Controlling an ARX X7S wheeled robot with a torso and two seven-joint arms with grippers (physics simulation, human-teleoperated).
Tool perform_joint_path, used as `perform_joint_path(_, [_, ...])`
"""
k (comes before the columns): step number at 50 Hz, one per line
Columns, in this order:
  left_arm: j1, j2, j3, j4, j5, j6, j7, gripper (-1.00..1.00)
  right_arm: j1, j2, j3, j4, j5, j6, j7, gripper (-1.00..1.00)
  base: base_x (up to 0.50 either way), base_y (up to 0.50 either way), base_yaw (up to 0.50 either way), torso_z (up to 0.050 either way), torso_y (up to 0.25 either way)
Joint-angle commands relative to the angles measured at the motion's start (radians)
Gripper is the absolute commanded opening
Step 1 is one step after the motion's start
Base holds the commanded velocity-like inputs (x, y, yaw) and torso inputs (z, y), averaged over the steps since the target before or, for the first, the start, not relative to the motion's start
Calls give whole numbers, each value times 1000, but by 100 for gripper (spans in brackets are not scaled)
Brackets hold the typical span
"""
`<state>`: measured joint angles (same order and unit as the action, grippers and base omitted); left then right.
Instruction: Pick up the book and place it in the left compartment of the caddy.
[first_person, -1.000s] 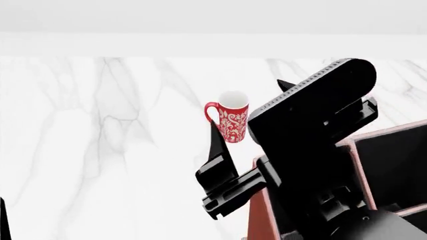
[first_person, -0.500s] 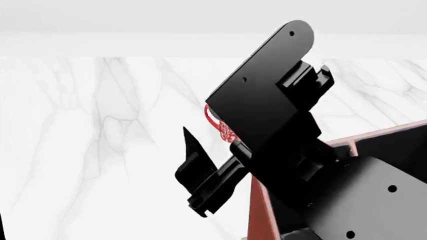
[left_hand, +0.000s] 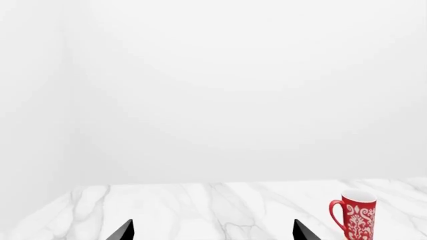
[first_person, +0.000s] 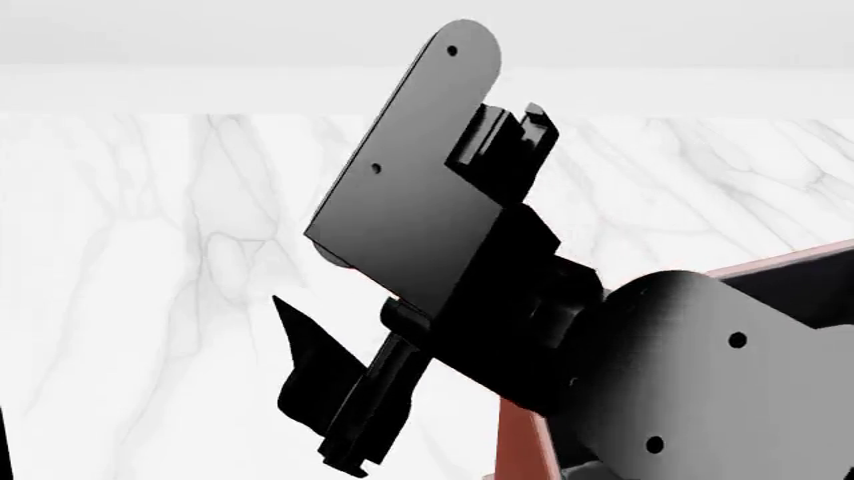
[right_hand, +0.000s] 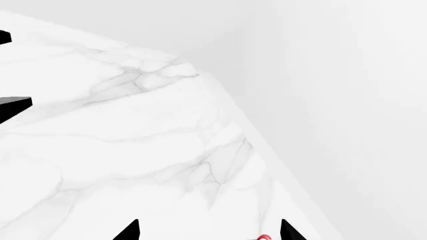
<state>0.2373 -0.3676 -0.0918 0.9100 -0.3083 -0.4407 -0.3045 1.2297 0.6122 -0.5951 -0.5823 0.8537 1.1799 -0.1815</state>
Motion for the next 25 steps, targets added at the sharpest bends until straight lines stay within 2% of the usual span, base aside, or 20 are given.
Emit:
perform_joint_path(1, [1, -6, 13, -4, 6, 5, -4, 100, -16, -4, -74, 12, -32, -65, -71, 100, 0, 0, 0, 0, 0])
perform_joint_path(25, [-3, -18, -1, -4, -16, 4, -16, 100, -54, -5, -185, 35, -53, -108, -163, 100, 0, 0, 0, 0, 0])
